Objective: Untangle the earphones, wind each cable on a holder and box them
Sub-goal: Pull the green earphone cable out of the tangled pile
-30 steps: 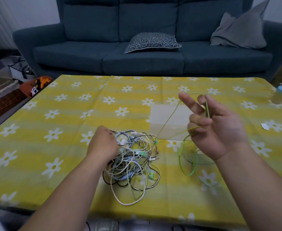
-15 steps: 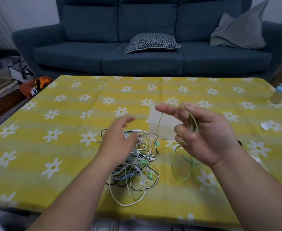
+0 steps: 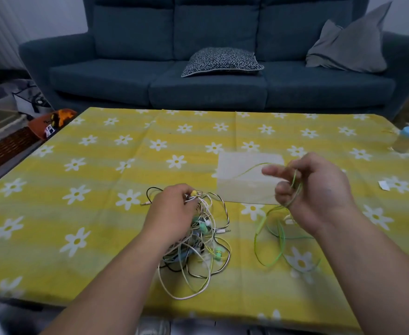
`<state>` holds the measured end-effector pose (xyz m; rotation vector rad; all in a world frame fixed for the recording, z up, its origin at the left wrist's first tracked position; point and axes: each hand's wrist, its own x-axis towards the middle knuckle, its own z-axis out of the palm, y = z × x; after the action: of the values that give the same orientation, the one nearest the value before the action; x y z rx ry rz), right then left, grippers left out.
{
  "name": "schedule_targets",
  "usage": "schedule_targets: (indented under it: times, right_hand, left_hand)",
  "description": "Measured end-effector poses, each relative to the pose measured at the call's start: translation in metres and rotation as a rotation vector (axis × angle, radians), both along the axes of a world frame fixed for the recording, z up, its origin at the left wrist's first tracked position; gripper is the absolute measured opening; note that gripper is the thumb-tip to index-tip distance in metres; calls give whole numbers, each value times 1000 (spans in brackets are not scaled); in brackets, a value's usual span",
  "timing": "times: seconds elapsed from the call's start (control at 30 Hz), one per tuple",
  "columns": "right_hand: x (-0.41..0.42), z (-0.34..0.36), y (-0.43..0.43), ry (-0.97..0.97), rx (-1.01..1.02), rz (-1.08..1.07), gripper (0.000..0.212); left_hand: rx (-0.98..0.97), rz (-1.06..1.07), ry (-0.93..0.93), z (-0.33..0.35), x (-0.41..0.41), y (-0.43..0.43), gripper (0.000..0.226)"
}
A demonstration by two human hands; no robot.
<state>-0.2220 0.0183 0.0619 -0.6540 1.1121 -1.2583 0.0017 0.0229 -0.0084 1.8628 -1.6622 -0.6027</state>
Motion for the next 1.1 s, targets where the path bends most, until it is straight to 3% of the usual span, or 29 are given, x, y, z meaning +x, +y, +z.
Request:
schedule_targets:
  times: [0.1, 0.23, 0.33, 0.7, 0.83, 0.97, 1.1]
  right_hand:
    - [1, -8, -1, 387, 137, 64, 16]
    - [5, -26, 3, 829, 211, 370, 17]
    - [12, -39, 7, 1000, 207, 553, 16]
    - [24, -44, 2, 1037, 155, 605, 23]
    - [24, -45, 5, 1041, 157, 638, 22]
    - [24, -45, 3, 1044, 152, 633, 23]
    - [21, -44, 3, 1035, 155, 602, 25]
  left_hand:
    - [-52, 69, 19, 2, 5, -2, 17]
    - [-91, 94, 129, 3, 6, 0, 21]
    - [-97, 99, 209, 4, 5, 0, 22]
    - [-64, 49, 515, 16, 2, 2, 37]
    - [-52, 37, 478, 15, 3, 3, 50]
    - [-3, -6, 470, 17, -2, 4, 47]
    - [-21, 95, 476, 15, -4, 1, 45]
